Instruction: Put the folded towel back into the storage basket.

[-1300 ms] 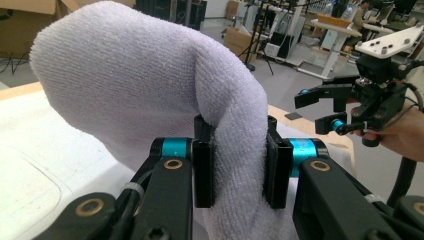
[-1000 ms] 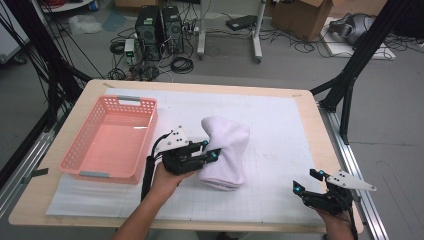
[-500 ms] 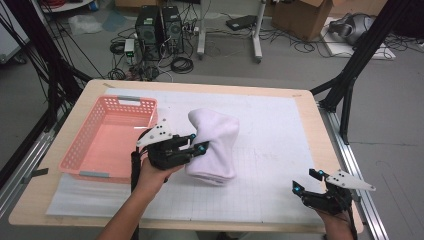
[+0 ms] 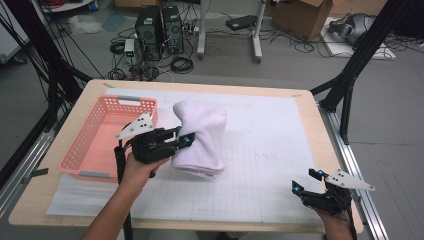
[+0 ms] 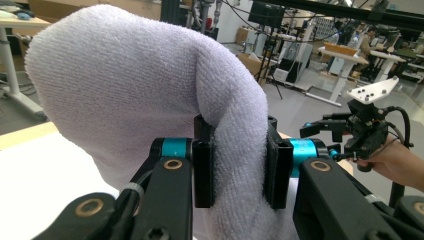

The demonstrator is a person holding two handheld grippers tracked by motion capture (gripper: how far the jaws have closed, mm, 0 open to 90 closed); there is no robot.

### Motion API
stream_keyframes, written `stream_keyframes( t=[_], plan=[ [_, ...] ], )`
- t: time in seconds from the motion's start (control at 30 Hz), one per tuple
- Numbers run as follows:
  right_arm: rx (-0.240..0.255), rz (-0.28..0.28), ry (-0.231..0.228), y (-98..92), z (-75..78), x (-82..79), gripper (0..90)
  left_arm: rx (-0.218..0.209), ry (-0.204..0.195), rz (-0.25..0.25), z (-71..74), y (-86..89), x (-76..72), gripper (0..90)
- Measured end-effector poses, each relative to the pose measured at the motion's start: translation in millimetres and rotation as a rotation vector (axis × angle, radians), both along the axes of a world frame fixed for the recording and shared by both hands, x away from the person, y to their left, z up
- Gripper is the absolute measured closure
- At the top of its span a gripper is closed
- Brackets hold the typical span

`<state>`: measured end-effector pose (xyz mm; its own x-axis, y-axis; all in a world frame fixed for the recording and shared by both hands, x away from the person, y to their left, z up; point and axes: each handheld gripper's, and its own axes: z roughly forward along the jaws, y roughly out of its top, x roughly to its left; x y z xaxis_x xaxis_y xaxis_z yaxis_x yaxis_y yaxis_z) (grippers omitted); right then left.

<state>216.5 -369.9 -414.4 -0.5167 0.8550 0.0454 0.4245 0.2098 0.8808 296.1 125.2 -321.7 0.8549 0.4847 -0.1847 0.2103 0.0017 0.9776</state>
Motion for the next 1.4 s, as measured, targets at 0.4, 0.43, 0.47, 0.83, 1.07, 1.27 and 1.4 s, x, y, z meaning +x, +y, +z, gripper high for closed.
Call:
stream_keyframes(
  t=[0.4,0.43,0.47,0.83,1.07,1.27,1.4],
  plan=[
    [0.0,-0.003,0.002,0.6,0.0,-0.1,20.8,-0.009,-0.007,0.018,10.2,37.6,3.8,72.0],
    [-0.002,-0.002,0.002,0.7,0.1,-0.1,20.8,-0.007,-0.01,0.019,10.9,40.8,4.4,72.0],
    [-0.005,-0.001,-0.002,0.8,0.0,0.3,20.8,-0.012,-0.009,0.022,11.5,43.6,4.7,72.0],
    [-0.01,0.002,0.002,3.2,-0.4,0.7,20.8,-0.025,-0.015,0.039,18.1,73.2,7.0,71.9],
    [-0.011,0.0,0.005,4.5,-0.6,0.3,20.8,-0.028,-0.025,0.074,26.4,103.7,8.5,71.8],
    [-0.016,0.004,0.005,6.5,-0.8,1.6,20.8,-0.04,-0.028,0.097,31.0,123.1,9.1,71.8],
    [-0.02,0.007,0.005,8.8,-0.7,2.3,20.8,-0.048,-0.036,0.116,34.5,141.6,9.9,71.8]
  ],
)
